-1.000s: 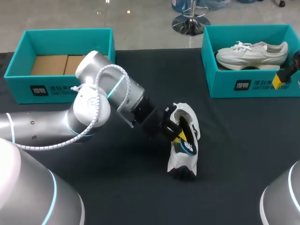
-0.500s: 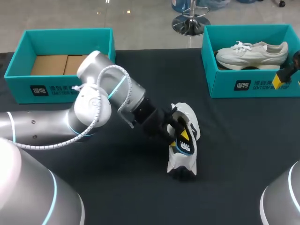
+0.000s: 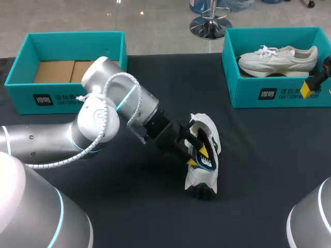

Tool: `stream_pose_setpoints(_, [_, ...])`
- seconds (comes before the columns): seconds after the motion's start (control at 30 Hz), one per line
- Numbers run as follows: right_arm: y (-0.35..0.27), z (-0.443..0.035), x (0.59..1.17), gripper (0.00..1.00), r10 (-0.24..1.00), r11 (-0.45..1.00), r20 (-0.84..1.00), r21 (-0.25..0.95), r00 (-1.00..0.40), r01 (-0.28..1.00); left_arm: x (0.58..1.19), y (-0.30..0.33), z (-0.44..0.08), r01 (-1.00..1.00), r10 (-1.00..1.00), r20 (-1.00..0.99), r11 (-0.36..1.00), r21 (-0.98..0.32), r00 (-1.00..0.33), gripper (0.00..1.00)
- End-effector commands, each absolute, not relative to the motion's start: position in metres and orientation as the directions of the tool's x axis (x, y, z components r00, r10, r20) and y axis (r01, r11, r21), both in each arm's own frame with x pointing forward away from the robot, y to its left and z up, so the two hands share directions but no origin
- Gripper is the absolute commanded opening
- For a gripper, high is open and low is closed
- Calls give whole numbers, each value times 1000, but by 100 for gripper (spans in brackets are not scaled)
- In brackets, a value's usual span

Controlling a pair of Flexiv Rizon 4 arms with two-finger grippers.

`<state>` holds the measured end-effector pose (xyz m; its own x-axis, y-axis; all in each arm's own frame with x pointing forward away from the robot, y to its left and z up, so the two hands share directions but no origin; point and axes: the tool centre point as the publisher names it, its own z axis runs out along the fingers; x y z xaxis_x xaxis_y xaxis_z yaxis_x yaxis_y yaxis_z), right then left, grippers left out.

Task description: Take the shoe out of the shoebox, open the shoe tongue, remove and reinsert the insole, then place the shoe into the shoebox

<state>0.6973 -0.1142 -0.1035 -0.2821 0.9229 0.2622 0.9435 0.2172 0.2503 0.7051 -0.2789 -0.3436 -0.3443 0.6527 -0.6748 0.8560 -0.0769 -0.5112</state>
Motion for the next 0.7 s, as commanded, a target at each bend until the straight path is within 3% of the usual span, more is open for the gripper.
stream_pose_setpoints(0.03, [-114,-103,700,100,923,219,263,243,-281,945,703,-277,-344,858,652,-676,-77,-508,-342,19])
stream_pose_setpoints(0.1, [-114,-103,700,100,923,219,263,243,-281,945,703,-276,-344,858,653,-676,-78,-507,-340,0])
stream_pose_setpoints(0.7, [-114,-103,700,100,923,219,263,243,-281,945,729,-286,-362,874,669,-671,-64,-483,-321,0])
